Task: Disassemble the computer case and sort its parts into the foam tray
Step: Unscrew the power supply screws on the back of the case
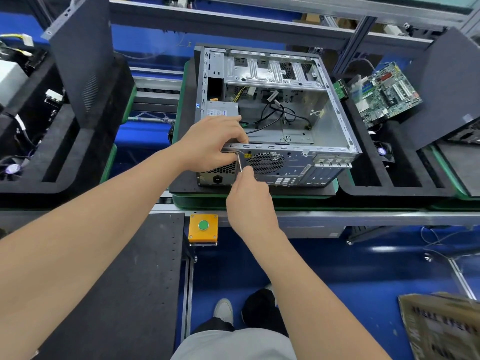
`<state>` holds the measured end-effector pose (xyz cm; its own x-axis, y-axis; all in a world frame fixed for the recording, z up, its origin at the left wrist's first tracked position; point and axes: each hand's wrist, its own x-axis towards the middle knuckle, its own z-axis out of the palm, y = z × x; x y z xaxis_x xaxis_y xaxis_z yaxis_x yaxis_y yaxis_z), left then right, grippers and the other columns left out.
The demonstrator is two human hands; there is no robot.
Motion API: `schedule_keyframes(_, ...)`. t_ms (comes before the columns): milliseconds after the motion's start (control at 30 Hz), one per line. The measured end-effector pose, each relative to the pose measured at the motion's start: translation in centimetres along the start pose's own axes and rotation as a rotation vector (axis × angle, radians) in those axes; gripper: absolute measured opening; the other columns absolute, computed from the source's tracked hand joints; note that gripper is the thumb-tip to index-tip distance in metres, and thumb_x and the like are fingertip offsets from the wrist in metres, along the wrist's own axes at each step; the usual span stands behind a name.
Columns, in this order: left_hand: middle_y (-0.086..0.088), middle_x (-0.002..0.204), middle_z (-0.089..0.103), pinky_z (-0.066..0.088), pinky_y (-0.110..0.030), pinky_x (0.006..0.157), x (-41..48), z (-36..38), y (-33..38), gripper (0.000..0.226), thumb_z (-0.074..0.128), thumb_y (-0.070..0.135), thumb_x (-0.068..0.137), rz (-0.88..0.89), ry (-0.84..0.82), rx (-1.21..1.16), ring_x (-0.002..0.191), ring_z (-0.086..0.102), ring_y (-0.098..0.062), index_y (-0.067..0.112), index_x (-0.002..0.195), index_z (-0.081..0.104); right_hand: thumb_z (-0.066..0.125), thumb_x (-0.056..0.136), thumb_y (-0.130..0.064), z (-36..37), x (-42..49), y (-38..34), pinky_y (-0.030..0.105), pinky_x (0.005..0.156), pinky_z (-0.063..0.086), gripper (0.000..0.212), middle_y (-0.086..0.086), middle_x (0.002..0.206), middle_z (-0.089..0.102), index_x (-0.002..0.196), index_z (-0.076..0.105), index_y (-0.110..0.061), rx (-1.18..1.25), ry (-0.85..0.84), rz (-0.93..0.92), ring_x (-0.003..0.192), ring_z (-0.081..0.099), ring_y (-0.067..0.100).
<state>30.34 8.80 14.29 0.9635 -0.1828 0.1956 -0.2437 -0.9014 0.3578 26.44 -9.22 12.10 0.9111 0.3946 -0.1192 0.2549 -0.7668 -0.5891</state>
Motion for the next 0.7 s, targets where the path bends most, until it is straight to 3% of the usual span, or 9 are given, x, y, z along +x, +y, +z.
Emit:
schedule_keyframes(133, 0.006, 0.126, 0.066, 0.034, -0.038, 0.113, -0.1, 0.0, 0.1, 0.027, 0.070, 0.021, 0.089, 0.009, 0.010, -0.001, 0.147, 0.037, -0.018, 0.019, 0.116, 0.068, 0.037, 0.112, -0.025, 0.8, 0.3, 0.3, 0.038, 0.058, 0.043, 0.011, -0.001, 0.075, 0.043, 0.104, 0.030, -0.021, -0.065, 0.078, -0.030, 0.074, 0.060, 0.028)
schedule_keyframes(267, 0.006, 0.127, 0.065, 0.036, -0.039, 0.113, -0.2, -0.1, 0.1, 0.027, 0.070, 0.025, 0.090, 0.014, 0.001, -0.007, 0.148, 0.035, -0.017, 0.019, 0.116, 0.067, 0.038, 0.110, -0.022, -0.8, 0.9, 0.3, 0.034, 0.058, 0.044, 0.021, 0.007, 0.085, 0.055, 0.093, 0.044, -0.013, 0.160, -0.010, 0.031, 0.073, 0.060, 0.030)
schedule_keyframes(367, 0.006, 0.128, 0.064, 0.035, -0.040, 0.113, -0.2, -0.2, 0.1, 0.028, 0.071, 0.025, 0.090, 0.014, -0.005, -0.009, 0.149, 0.034, -0.017, 0.020, 0.117, 0.067, 0.046, 0.100, -0.008, -2.2, 1.3, 0.8, 0.024, 0.037, 0.037, 0.015, 0.006, 0.072, 0.055, 0.089, 0.055, -0.010, 0.475, -0.198, 0.275, 0.046, 0.048, 0.022)
schedule_keyframes(467, 0.007, 0.129, 0.063, 0.035, -0.040, 0.113, -0.2, -0.2, 0.0, 0.029, 0.073, 0.025, 0.089, 0.019, -0.007, -0.013, 0.149, 0.034, -0.017, 0.022, 0.117, 0.066, 0.042, 0.102, -0.017, -3.4, 1.4, 1.1, 0.028, 0.046, 0.036, 0.023, 0.005, 0.064, 0.052, 0.087, 0.058, -0.011, 1.071, -0.412, 0.502, 0.044, 0.040, 0.020)
schedule_keyframes(600, 0.009, 0.130, 0.063, 0.034, -0.041, 0.114, -0.2, 0.0, -0.2, 0.034, 0.077, 0.026, 0.087, 0.029, -0.003, 0.002, 0.148, 0.035, -0.017, 0.024, 0.119, 0.064, 0.046, 0.110, -0.024, -3.1, 0.7, 2.3, 0.027, 0.048, 0.049, 0.021, 0.003, 0.077, 0.056, 0.096, 0.058, -0.015, 1.471, -0.619, 0.421, 0.053, 0.049, 0.013)
schedule_keyframes(700, 0.011, 0.135, 0.060, 0.034, -0.044, 0.114, -0.2, 0.1, -0.3, 0.036, 0.079, 0.024, 0.085, 0.036, -0.007, 0.014, 0.146, 0.037, -0.017, 0.026, 0.118, 0.064, 0.044, 0.112, -0.035, -2.3, 0.0, 2.6, 0.020, 0.039, 0.040, 0.024, -0.003, 0.066, 0.047, 0.101, 0.058, -0.019, 1.715, -0.775, 0.435, 0.041, 0.043, 0.008)
